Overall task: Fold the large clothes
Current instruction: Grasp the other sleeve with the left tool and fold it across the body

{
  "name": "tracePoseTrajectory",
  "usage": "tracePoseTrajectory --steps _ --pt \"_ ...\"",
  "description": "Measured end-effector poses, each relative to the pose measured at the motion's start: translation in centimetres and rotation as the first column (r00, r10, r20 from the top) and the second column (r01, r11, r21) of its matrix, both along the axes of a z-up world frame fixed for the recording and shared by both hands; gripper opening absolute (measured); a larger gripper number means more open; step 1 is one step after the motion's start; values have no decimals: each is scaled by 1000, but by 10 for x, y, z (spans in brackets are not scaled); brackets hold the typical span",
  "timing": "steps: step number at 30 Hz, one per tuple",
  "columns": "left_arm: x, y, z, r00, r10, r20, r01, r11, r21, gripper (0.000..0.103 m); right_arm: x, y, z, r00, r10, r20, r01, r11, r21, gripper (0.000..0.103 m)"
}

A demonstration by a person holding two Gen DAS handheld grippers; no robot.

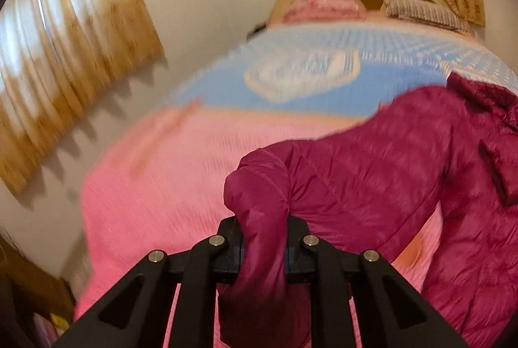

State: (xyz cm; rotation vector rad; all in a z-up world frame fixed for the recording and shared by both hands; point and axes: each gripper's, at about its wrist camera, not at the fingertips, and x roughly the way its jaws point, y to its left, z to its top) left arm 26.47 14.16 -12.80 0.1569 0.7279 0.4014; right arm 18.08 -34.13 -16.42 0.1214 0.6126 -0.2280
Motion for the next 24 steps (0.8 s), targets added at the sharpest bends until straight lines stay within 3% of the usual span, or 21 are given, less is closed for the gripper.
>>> tracePoseTrajectory --steps 4,8,13,17,18,20,22,24 --pt "-1 -37 36 994 -81 69 75 993 89 15 -4 -24 3 999 -49 11 49 999 17 92" --pt "10 -109 56 972 -215 96 203 971 124 14 -9 -46 5 995 -94 15 94 995 18 92" --pt "21 -205 53 925 -369 93 353 923 153 14 -17 -68 11 992 -127 21 127 992 -2 92" --pt "21 -274 39 879 -471 78 462 880 109 20 -23 -84 10 987 -158 25 158 987 16 94" --pt "20 -286 36 870 -489 69 482 871 93 25 -25 -87 9 986 -167 24 166 986 22 94" --pt "22 -308 30 855 -516 56 512 856 77 61 -27 -91 6 984 -177 15 176 984 37 94" --pt "11 -322 28 850 -521 79 514 853 90 87 -26 -92 3 984 -176 6 176 983 45 94" --pt "5 -323 32 842 -526 121 517 850 98 92 -24 -88 1 987 -162 -4 162 986 47 94"
